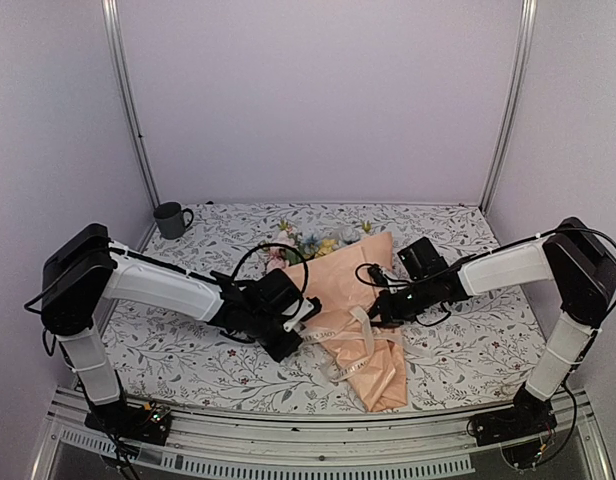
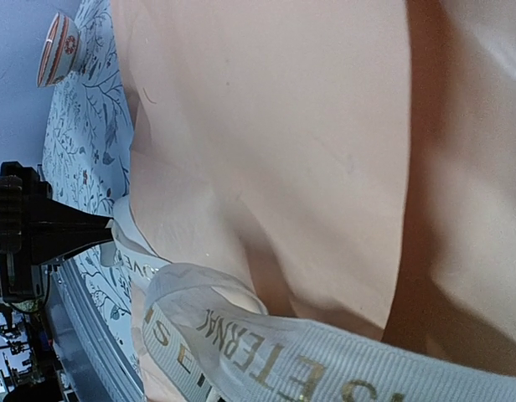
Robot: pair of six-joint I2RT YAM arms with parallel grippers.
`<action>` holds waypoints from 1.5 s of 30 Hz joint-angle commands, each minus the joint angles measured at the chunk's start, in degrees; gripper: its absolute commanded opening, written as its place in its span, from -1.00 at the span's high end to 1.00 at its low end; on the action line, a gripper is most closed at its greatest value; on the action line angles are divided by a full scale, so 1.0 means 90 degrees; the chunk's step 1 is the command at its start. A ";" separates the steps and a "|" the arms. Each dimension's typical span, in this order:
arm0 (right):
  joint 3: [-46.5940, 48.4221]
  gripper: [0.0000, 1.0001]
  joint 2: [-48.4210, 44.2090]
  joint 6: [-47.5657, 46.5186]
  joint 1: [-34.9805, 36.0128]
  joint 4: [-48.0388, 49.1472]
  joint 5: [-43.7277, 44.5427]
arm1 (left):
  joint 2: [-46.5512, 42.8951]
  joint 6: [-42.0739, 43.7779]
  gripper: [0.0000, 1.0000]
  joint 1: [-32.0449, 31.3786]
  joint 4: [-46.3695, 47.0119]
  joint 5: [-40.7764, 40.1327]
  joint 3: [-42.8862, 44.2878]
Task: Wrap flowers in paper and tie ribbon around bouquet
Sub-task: Tie the ribbon around the folded bouquet.
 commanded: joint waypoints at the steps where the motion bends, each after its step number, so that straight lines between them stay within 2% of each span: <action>1: 0.0285 1.00 -0.0226 -0.0123 -0.0132 -0.0260 0.0055 | -0.0034 0.0150 1.00 0.0147 -0.0326 -0.0341 0.0096; 3: 0.0384 1.00 -0.0338 -0.0140 -0.0375 -0.0463 -0.0204 | -0.0114 0.0153 1.00 0.0361 -0.0378 -0.0526 0.0049; 5: 0.0187 1.00 -0.0807 -0.0049 -0.1032 -0.0623 -0.0261 | -0.0312 0.0012 1.00 0.0879 -0.0492 -0.0811 -0.0133; 7: -0.0557 1.00 -0.1453 0.0261 -0.2283 -0.0580 -0.0518 | -0.0563 -0.0172 1.00 0.1649 -0.0350 -0.0776 -0.0557; 8: -0.0908 1.00 -0.1758 0.0334 -0.3298 -0.0488 -0.0714 | -0.0726 -0.0293 1.00 0.2206 -0.0238 -0.0617 -0.0839; 9: -0.1215 1.00 -0.1999 0.0399 -0.3963 -0.0453 -0.0740 | -0.0918 -0.0413 1.00 0.2542 -0.0109 -0.0400 -0.1121; 11: -0.1752 1.00 -0.2496 0.0432 -0.5227 -0.0354 -0.0619 | -0.1379 -0.0690 1.00 0.2870 0.0225 -0.0098 -0.1707; 13: -0.2143 1.00 -0.2819 0.0419 -0.6142 -0.0291 -0.0707 | -0.1766 -0.0935 1.00 0.3073 0.0552 0.0044 -0.2110; 15: -0.2361 1.00 -0.3112 0.0346 -0.6724 -0.0300 -0.0424 | -0.2099 -0.1299 1.00 0.3479 0.0764 0.0036 -0.2500; 18: -0.2518 1.00 -0.3432 0.0306 -0.7144 -0.0346 -0.0074 | -0.2914 -0.1810 1.00 0.4230 0.1261 -0.0085 -0.3276; 21: -0.2534 1.00 -0.3648 0.0287 -0.7208 -0.0420 0.0225 | -0.3929 -0.2227 1.00 0.5035 0.1639 0.0232 -0.3873; 26: -0.2468 1.00 -0.3695 0.0085 -0.7423 -0.0603 0.0314 | -0.5314 -0.2582 1.00 0.5469 0.1235 -0.0386 -0.4130; 34: -0.2588 1.00 -0.3743 -0.0290 -0.8514 -0.0659 0.0010 | -0.5890 -0.2947 1.00 0.5936 0.0951 -0.0658 -0.4402; 43: -0.2558 1.00 -0.3638 -0.0340 -0.8592 -0.0628 -0.0004 | -0.6482 -0.3072 1.00 0.6188 0.0686 -0.0966 -0.4466; 45: -0.2575 1.00 -0.3692 -0.0388 -0.8582 -0.0580 -0.0424 | -0.6523 -0.2903 1.00 0.6171 0.0806 -0.0828 -0.4442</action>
